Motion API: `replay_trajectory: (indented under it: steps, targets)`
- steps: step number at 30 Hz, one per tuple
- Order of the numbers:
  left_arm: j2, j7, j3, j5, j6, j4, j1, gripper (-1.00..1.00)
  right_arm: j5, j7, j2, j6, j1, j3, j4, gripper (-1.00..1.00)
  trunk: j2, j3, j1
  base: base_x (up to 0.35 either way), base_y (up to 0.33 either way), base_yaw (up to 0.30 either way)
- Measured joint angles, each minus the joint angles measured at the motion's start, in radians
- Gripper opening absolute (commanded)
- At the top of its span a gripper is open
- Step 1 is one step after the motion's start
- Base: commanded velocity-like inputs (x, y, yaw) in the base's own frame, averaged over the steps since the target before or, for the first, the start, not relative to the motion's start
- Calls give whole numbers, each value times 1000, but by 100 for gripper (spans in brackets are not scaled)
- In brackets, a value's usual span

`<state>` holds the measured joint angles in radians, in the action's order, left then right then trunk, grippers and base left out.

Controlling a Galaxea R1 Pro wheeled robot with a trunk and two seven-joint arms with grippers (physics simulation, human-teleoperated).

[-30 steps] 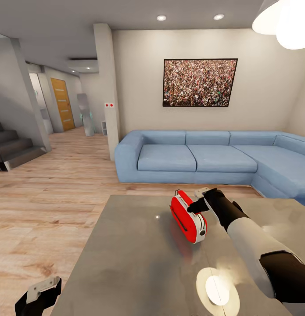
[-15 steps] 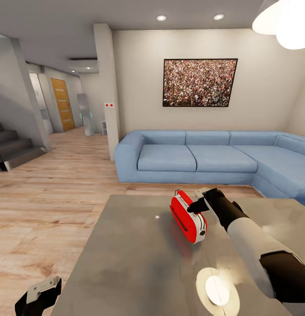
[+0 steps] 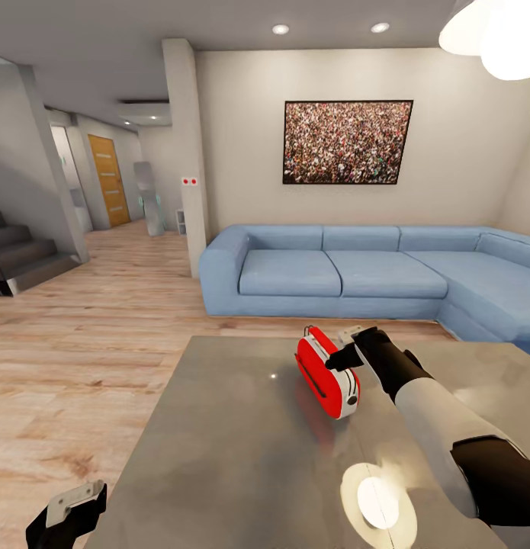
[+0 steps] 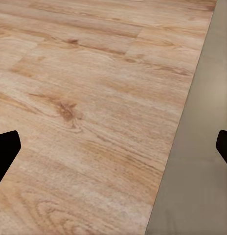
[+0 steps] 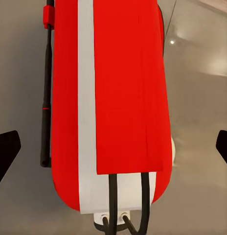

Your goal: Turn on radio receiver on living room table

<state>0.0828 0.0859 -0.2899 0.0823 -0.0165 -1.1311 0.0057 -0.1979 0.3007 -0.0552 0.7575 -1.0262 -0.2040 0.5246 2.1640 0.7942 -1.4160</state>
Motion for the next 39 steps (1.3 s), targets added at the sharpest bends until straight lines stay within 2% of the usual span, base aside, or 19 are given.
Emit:
replay_trajectory:
  steps: [12, 21, 39]
  targets:
    - [0, 0, 0, 0, 0, 0, 0, 100, 0, -11, 0, -3, 0, 0, 0, 100, 0, 0, 0, 0, 0, 0]
    - [0, 0, 0, 0, 1, 0, 0, 100, 4, -15, -4, -68, 0, 0, -3, 100, 0, 0, 0, 0, 0, 0]
    - [0, 0, 0, -1, 0, 0, 0, 100, 6, -13, -5, -76, 0, 0, -3, 100, 0, 0, 0, 0, 0, 0]
